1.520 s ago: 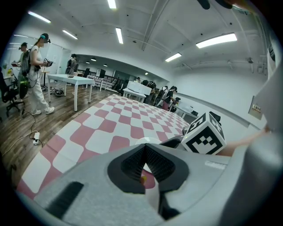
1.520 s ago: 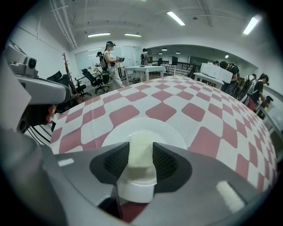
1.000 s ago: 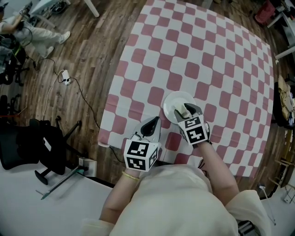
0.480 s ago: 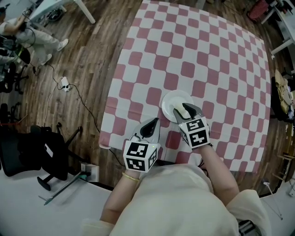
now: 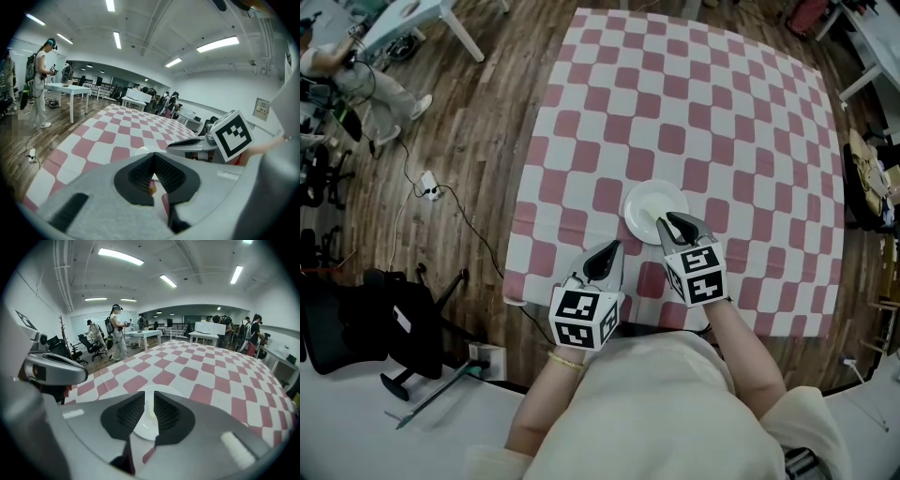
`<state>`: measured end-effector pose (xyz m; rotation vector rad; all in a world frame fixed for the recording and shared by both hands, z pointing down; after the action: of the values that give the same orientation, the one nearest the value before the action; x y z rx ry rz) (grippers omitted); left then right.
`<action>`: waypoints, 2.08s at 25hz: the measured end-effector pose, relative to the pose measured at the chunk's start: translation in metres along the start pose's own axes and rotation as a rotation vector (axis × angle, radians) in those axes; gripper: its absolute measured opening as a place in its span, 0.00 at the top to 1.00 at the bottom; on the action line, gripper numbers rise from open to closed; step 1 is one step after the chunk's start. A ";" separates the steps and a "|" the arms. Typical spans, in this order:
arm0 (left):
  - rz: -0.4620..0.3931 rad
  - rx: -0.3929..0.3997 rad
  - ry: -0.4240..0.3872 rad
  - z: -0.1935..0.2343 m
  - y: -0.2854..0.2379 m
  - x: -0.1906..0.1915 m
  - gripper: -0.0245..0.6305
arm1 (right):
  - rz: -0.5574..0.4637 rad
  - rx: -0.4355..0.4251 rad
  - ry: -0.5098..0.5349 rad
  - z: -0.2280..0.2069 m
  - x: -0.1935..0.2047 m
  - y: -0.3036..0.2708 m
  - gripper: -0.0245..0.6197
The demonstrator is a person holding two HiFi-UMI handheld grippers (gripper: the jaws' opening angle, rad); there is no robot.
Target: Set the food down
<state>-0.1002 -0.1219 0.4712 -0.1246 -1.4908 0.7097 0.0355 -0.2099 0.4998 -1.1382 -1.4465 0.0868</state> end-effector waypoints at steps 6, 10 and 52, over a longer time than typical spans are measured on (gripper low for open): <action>-0.004 0.014 -0.013 -0.004 0.008 0.003 0.96 | -0.044 0.021 -0.024 0.005 0.003 0.014 0.89; -0.006 0.018 -0.017 -0.006 0.013 0.006 0.96 | -0.058 0.029 -0.033 0.008 0.006 0.022 0.92; -0.043 0.133 -0.087 -0.047 0.081 0.036 0.96 | -0.277 0.059 -0.113 0.085 0.058 0.132 0.95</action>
<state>-0.0878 -0.0238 0.4570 0.0403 -1.5198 0.7850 0.0553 -0.0574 0.4340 -0.8878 -1.6783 -0.0010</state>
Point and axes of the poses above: the fingertips, and each gripper's own axes: y backward along the fingers, z to its left, x out of its underside, the point moved 7 cm from there along y, backward along the fingers, and after that the axes turned 15 degrees about -y, right-handed, at the moved point
